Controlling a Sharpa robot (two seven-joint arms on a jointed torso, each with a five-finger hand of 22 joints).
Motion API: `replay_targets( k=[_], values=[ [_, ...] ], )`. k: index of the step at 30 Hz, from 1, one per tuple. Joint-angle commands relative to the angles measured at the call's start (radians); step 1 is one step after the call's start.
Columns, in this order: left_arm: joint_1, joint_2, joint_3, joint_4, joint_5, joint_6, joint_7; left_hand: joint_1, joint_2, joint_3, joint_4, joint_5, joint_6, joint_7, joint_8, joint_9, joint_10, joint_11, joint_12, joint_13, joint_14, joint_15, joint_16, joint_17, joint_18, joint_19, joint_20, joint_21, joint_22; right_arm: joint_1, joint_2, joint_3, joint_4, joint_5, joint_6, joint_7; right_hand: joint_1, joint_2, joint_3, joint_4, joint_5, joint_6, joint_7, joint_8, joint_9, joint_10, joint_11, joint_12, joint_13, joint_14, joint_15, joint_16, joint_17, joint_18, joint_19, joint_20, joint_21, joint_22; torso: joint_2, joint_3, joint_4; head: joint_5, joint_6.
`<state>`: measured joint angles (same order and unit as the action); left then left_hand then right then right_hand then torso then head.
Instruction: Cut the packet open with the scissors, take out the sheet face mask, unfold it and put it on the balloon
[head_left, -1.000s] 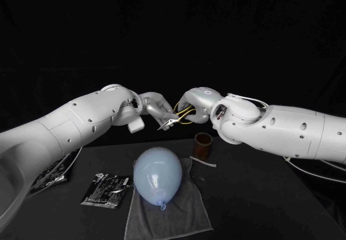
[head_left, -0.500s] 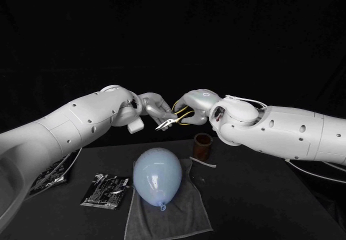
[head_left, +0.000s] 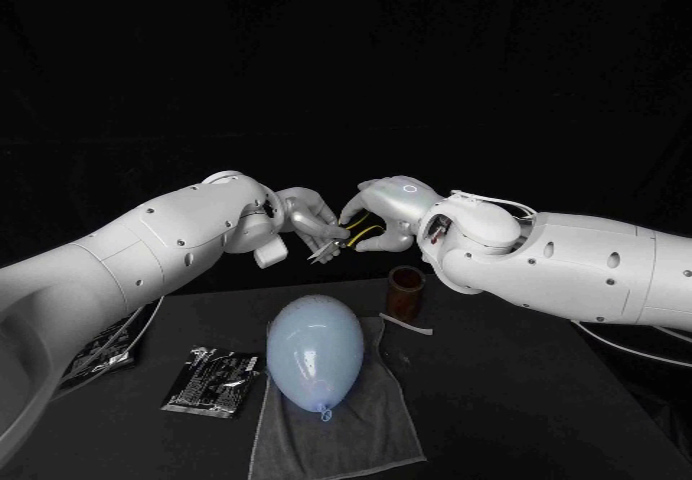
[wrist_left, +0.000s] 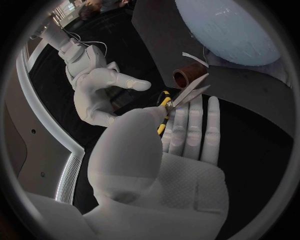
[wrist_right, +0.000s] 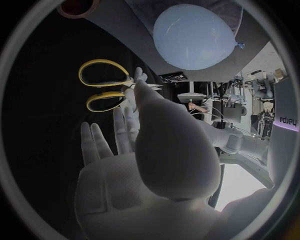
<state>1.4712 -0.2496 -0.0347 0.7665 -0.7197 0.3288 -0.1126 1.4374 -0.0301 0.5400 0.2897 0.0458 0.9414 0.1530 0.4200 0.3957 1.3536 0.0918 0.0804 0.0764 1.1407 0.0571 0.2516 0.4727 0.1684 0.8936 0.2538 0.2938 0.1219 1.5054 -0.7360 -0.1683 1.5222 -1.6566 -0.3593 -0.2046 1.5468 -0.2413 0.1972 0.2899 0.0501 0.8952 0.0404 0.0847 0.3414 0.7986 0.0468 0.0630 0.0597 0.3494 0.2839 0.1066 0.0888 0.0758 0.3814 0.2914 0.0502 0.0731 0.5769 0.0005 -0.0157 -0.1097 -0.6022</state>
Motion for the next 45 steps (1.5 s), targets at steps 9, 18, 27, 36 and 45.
replay_targets(
  k=[9,18,27,36,45],
  values=[
    [0.001,0.002,0.001,0.000,0.017,-0.008,-0.032,0.000,-0.006,0.104,-0.105,0.003,0.005,0.000,0.004,0.006,0.002,-0.004,-0.004,0.000,0.007,-0.001,0.004,0.003,0.013,0.006,-0.002,0.007,0.002,0.001,-0.004,0.001,0.000,-0.143,-0.046,-0.022,0.033,0.019,0.071,-0.012,-0.001,0.045,0.002,0.017,0.001,0.129,0.035,0.016,0.009,0.180,-0.051,0.093,0.049,-0.004,0.024,0.000,0.010,0.000,0.001,-0.0017,0.0015,-0.005,0.001],
    [0.001,-0.009,0.000,0.013,0.033,-0.035,0.020,-0.008,-0.007,0.112,-0.107,0.002,0.001,0.001,0.005,0.013,0.001,-0.002,-0.005,0.000,0.004,0.000,0.002,0.006,0.012,0.003,-0.002,0.009,0.004,0.001,-0.069,0.003,-0.005,0.197,-0.313,0.080,0.022,0.007,0.253,-0.039,-0.001,0.085,0.085,0.020,-0.013,0.299,0.129,0.021,0.007,0.441,-0.110,0.237,0.097,0.085,0.269,-0.010,0.081,0.039,-0.001,-0.0029,0.0008,-0.008,0.008],
    [-0.004,-0.049,-0.014,0.067,0.055,-0.150,0.148,-0.018,-0.008,0.120,-0.109,0.002,-0.004,0.003,0.004,0.020,-0.004,0.000,-0.008,-0.001,-0.001,0.002,-0.002,0.009,0.011,-0.004,-0.002,0.009,0.004,-0.010,-0.158,0.003,-0.029,0.728,-0.269,0.235,-0.101,-0.014,0.254,-0.026,0.005,0.075,0.153,0.014,-0.016,0.376,0.091,0.002,0.006,0.717,-0.186,0.301,0.145,0.110,0.534,-0.067,0.194,0.075,0.000,-0.0041,0.0008,-0.011,0.016],
    [-0.009,-0.079,-0.019,0.101,0.065,-0.200,0.211,-0.021,-0.008,0.121,-0.108,0.002,-0.005,0.004,0.004,0.022,-0.004,0.001,-0.008,-0.001,-0.001,0.003,-0.003,0.010,0.011,-0.003,-0.001,0.010,0.005,-0.064,-0.151,0.001,-0.076,0.889,-0.170,0.292,-0.188,-0.001,0.115,-0.022,0.012,0.095,0.130,0.027,-0.011,0.413,0.048,0.000,0.007,1.154,-0.286,0.588,0.326,0.097,0.920,-0.182,0.489,0.227,0.000,-0.0012,0.0008,-0.004,0.020],
    [-0.017,-0.080,-0.022,0.105,0.059,-0.198,0.215,-0.022,-0.008,0.122,-0.108,0.002,-0.005,0.004,0.004,0.023,-0.004,0.001,-0.008,-0.001,-0.001,0.003,-0.003,0.010,0.011,-0.003,-0.001,0.010,0.005,-0.074,-0.134,0.001,-0.080,0.995,-0.128,0.319,-0.170,0.089,-0.137,-0.010,-0.001,0.016,0.158,0.061,-0.016,0.323,0.078,0.000,0.006,1.150,-0.247,1.274,1.053,0.040,0.926,-0.160,1.079,0.865,0.001,-0.0029,-0.0029,-0.008,0.020]
  ],
)
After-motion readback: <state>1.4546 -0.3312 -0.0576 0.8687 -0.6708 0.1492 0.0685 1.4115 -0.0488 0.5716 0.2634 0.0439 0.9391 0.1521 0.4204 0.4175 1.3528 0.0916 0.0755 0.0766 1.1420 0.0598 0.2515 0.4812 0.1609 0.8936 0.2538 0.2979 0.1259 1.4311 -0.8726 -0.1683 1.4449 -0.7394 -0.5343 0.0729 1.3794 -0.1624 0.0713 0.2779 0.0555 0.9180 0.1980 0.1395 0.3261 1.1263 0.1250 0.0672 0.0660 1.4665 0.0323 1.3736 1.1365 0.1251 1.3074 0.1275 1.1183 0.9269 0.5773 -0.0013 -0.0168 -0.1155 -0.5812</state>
